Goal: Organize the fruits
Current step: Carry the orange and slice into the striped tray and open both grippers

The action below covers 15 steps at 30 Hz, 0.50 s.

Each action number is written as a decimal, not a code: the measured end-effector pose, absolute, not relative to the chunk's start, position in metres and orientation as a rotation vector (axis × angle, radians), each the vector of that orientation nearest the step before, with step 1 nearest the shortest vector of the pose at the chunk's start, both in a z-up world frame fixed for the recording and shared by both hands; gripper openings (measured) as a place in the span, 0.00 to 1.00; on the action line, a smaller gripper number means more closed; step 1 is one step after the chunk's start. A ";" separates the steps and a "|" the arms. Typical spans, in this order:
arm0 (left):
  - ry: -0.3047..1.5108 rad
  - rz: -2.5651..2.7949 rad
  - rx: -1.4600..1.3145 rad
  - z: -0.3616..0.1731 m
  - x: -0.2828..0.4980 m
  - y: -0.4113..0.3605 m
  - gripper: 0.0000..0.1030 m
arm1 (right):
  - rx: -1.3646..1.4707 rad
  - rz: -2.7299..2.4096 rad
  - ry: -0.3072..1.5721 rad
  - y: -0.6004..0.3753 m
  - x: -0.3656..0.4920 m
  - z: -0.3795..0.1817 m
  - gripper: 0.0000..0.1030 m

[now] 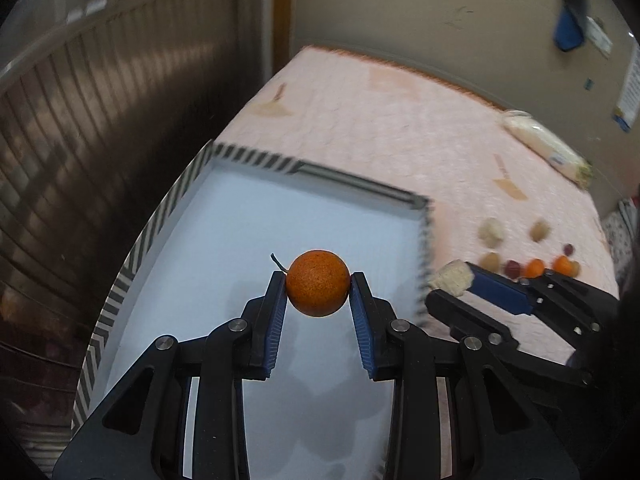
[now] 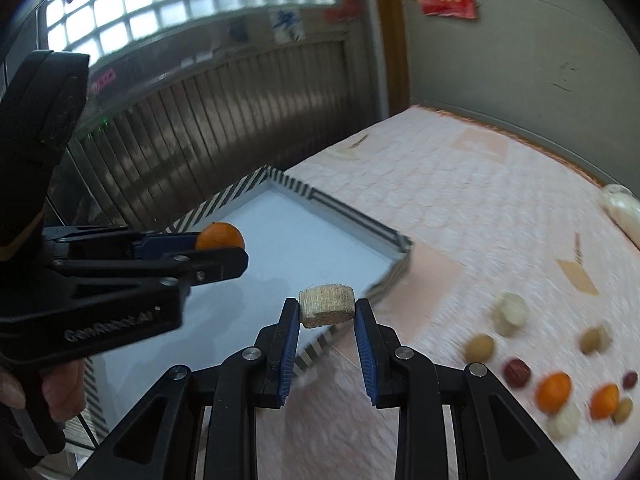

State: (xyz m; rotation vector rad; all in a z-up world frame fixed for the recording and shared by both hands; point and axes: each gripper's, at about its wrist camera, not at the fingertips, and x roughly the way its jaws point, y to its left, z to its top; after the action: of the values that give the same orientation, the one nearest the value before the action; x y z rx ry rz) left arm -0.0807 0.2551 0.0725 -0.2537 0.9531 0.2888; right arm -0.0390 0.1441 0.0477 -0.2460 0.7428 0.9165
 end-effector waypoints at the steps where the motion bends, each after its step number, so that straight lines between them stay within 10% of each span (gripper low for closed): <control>1: 0.964 0.297 -0.267 0.068 -0.079 0.261 0.30 | -0.254 0.920 0.747 0.148 -0.037 0.046 0.26; 15: 1.017 0.377 -0.324 0.038 -0.076 0.292 0.30 | -0.411 0.941 0.830 0.211 -0.020 0.014 0.26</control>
State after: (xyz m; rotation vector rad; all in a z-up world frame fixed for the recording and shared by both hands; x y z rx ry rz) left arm -0.0755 0.2917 0.0383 -0.3240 1.0169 0.3765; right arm -0.0203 0.2115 0.0137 -0.4113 0.8297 0.9408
